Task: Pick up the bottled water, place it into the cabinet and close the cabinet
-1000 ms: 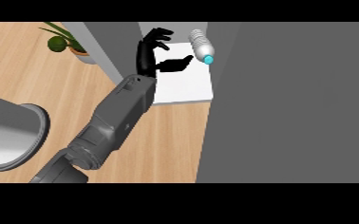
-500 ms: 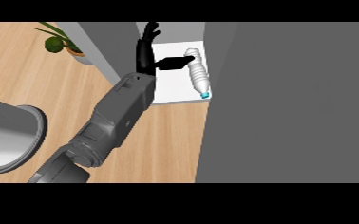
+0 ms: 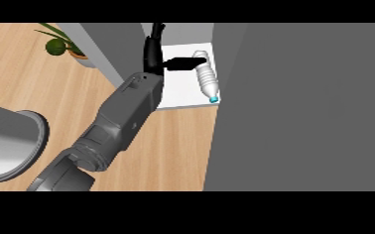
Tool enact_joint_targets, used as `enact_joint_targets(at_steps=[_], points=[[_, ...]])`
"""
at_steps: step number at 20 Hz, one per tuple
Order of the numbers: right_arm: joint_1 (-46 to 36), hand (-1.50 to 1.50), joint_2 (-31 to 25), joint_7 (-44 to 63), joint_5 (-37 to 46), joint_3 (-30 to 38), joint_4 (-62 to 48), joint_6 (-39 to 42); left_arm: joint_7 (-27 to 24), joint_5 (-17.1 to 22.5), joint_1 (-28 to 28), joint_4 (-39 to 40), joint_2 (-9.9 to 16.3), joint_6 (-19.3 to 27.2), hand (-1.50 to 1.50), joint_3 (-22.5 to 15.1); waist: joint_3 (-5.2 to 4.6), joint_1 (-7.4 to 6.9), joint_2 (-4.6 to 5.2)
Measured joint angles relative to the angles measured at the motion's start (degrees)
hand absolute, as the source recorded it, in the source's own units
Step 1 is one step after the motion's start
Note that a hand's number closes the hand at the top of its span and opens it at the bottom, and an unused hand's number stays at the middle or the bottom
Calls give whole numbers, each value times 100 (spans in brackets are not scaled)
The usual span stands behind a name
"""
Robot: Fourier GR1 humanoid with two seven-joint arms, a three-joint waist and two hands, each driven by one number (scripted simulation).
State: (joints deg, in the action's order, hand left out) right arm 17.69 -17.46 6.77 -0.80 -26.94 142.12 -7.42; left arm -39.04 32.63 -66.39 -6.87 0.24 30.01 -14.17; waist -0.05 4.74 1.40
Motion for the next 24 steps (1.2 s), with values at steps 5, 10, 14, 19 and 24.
enact_joint_targets(at_steps=[5,10,14,19,24], points=[[86,-150,16,-81,-16,77,-1,44,-118,80,-13,-289,-11,-810,-150,69,1,-54,-30],[142,-150,18,-113,-9,114,-14,73,-30,184,-63,-597,-15,-1460,-150,73,3,-133,-67],[222,-150,4,-83,-11,211,11,74,121,366,242,-1164,-20,-1669,-150,-48,4,-248,-122],[304,-150,-14,-85,-7,239,30,109,329,578,905,-2150,-23,-1655,-150,-399,5,-377,-170],[253,-150,-2,51,22,73,48,49,653,556,1784,-3365,19,-1469,150,-757,4,-490,-197]])
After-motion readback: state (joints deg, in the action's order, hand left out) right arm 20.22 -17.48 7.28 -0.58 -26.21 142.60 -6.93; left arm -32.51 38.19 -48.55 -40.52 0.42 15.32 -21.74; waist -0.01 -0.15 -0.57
